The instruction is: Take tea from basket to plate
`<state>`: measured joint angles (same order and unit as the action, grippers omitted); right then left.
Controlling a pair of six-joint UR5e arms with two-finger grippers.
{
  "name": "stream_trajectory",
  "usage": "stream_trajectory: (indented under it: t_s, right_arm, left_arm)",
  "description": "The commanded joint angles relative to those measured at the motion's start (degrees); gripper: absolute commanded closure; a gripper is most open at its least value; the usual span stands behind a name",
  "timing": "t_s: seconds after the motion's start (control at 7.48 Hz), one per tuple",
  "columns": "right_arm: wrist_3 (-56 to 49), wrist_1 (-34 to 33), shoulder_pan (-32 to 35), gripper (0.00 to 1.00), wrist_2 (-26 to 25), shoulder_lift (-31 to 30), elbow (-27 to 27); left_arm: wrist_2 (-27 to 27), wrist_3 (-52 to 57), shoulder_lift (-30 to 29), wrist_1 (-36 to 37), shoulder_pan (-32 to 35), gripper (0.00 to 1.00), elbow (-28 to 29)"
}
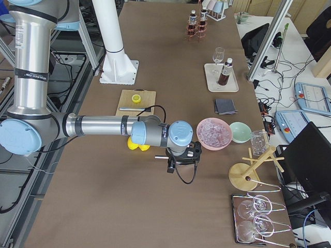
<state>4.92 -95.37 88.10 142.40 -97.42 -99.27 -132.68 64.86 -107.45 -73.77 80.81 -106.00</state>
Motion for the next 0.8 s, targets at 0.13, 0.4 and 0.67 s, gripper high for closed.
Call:
stream_trajectory:
  t_s: [0.13, 0.4, 0.67]
  right_arm:
    - [0.09, 0.01, -0.03, 0.00, -0.28, 0.12, -0.23]
    - [0.18, 0.01, 0.14, 0.00, -0.37, 0.21, -0.31]
    - [0.18, 0.01, 0.23, 0.00, -1.42, 0.21, -0.40]
  left_arm:
    - [-0.47, -4.39, 0.04, 0.03, -1.27, 0.02, -0.35]
    - [-0.91, -3.86, 0.48, 0.38, 1.69, 0.02, -0.26]
    - [-3.97, -4.82, 3.10, 9.02, 11.07, 0.02, 0.26]
